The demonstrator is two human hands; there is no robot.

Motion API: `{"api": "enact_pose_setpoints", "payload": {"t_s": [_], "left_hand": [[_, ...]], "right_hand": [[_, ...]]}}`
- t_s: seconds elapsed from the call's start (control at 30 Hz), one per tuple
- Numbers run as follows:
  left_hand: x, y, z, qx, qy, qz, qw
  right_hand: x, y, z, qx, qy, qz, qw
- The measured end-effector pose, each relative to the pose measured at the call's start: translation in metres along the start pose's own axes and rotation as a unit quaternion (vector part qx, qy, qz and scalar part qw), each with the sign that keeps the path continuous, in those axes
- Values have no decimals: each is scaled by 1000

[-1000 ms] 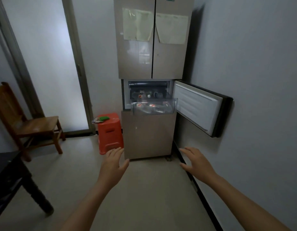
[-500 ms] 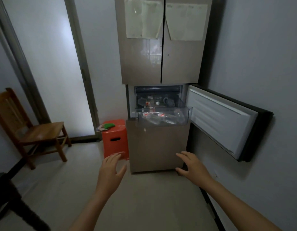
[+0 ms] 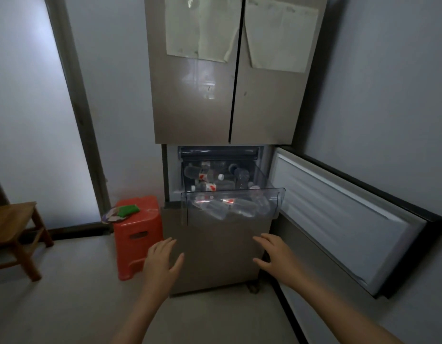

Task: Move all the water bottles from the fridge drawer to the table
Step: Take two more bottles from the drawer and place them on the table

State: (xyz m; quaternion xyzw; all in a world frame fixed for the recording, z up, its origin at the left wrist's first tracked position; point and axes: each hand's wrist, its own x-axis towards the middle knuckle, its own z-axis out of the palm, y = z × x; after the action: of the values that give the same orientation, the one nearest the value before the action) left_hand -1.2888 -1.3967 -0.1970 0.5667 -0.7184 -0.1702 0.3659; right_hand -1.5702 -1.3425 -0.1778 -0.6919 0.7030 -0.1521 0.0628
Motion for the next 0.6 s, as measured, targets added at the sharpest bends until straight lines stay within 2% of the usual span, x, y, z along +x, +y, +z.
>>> {"api": "enact_pose_setpoints", "payload": {"t_s": [0.23, 0.6], "left_hand": [[40, -16, 52, 11, -44, -8, 999], [172, 13, 110, 66, 5, -1, 998]], "right_hand": [[58, 33, 25, 2, -31, 9, 999], [213, 90, 17, 43, -8, -61, 997]]}}
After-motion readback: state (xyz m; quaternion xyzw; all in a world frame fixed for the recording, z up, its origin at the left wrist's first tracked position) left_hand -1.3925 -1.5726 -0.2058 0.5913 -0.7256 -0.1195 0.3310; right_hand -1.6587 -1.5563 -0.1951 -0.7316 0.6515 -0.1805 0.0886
